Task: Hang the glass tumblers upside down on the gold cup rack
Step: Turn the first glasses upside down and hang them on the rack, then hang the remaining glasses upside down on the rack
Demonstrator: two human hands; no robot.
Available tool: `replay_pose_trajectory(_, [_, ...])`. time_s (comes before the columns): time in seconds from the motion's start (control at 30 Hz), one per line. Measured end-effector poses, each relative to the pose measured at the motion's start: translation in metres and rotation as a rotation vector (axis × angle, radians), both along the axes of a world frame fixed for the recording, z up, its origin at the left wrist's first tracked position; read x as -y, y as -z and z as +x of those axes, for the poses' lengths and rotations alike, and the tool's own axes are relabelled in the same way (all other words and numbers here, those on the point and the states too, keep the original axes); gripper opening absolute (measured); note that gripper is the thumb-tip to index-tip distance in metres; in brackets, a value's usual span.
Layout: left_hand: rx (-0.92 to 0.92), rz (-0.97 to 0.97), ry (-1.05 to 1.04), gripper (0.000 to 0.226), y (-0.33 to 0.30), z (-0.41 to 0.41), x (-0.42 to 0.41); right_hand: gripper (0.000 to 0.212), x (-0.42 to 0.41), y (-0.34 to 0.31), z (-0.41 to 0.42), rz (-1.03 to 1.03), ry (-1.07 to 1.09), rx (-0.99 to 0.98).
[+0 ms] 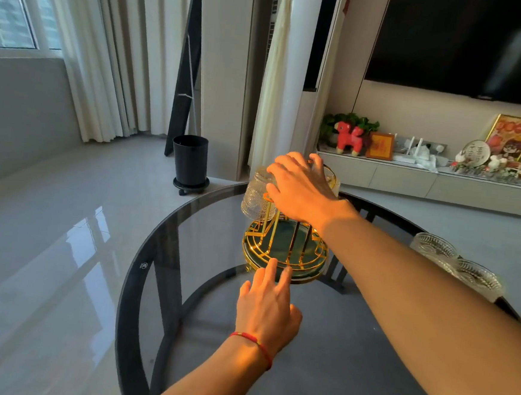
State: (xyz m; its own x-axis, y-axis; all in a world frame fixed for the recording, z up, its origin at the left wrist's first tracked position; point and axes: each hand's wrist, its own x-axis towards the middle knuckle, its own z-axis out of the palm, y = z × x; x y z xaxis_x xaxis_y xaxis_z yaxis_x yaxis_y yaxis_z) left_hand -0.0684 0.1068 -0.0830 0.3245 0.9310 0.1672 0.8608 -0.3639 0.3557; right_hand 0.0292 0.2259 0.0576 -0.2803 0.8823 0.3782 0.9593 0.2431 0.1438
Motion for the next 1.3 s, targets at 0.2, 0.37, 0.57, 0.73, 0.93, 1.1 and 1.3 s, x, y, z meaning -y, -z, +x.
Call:
replay_pose_trajectory(0.2, [0.411,0.196,0.133,0.058,-0.028,0.018,0.022,0.051,0.097,0.041,0.046,0.362,-0.089,-0.343])
replay_pose_trajectory(0.37, [0.527,0.045,0.193,0.06,-0.033,0.026,0.043,0.052,0.175,0.094,0.124,0.414,0.205,-0.471])
replay_pose_trajectory(0.57, [0.568,-0.106,0.094,0.053,-0.037,0.033,0.05,0.065,0.196,0.128,0.174,0.303,0.616,-0.935])
replay_pose_trajectory(0.73, [0.629,-0.271,0.022,0.045,-0.033,0.04,0.051,0.076,0.192,0.146,0.188,0.108,0.663,-1.179])
replay_pose_trajectory(0.93, [0.631,-0.315,-0.011,0.041,-0.028,0.043,0.049,0.068,0.176,0.15,0.184,0.134,0.775,-1.158])
replay_pose_trajectory(1.1, [0.617,-0.352,-0.005,0.043,-0.025,0.045,0.05,0.071,0.162,0.156,0.18,0.108,0.844,-1.021])
replay_pose_trajectory(1.3, [0.643,-0.394,-0.005,0.038,-0.026,0.043,0.047,0.06,0.156,0.16,0.178,0.099,0.785,-0.973])
